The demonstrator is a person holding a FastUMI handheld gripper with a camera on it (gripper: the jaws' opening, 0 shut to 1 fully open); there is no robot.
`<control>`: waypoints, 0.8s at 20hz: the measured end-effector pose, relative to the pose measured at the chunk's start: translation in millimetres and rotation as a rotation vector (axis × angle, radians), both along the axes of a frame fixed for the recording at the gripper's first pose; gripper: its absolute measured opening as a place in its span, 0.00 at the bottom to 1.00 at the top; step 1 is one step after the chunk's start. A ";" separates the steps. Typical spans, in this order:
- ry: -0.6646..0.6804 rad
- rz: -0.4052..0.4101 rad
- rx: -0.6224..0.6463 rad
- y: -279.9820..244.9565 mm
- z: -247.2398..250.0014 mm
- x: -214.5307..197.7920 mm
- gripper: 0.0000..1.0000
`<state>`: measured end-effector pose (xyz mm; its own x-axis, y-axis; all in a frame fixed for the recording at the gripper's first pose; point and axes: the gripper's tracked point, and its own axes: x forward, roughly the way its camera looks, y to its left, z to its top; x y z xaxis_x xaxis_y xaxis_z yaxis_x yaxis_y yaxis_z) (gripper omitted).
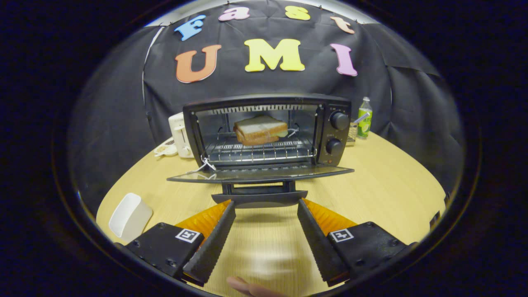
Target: Open the toaster oven, put the food inside, and close the toaster oven door.
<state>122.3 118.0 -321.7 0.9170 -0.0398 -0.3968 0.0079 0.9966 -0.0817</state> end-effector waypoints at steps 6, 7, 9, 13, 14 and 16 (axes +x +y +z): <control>-0.114 0.028 -0.039 4.0 30.7 16.4 0.98; -0.127 0.029 -0.033 5.1 35.4 19.5 0.98; -0.147 0.033 -0.031 6.4 45.5 25.7 0.98; -0.148 0.023 -0.027 3.8 49.4 37.4 0.98; -0.141 0.010 -0.024 1.4 48.2 38.6 0.98; -0.123 0.011 -0.008 5.0 45.5 39.0 0.98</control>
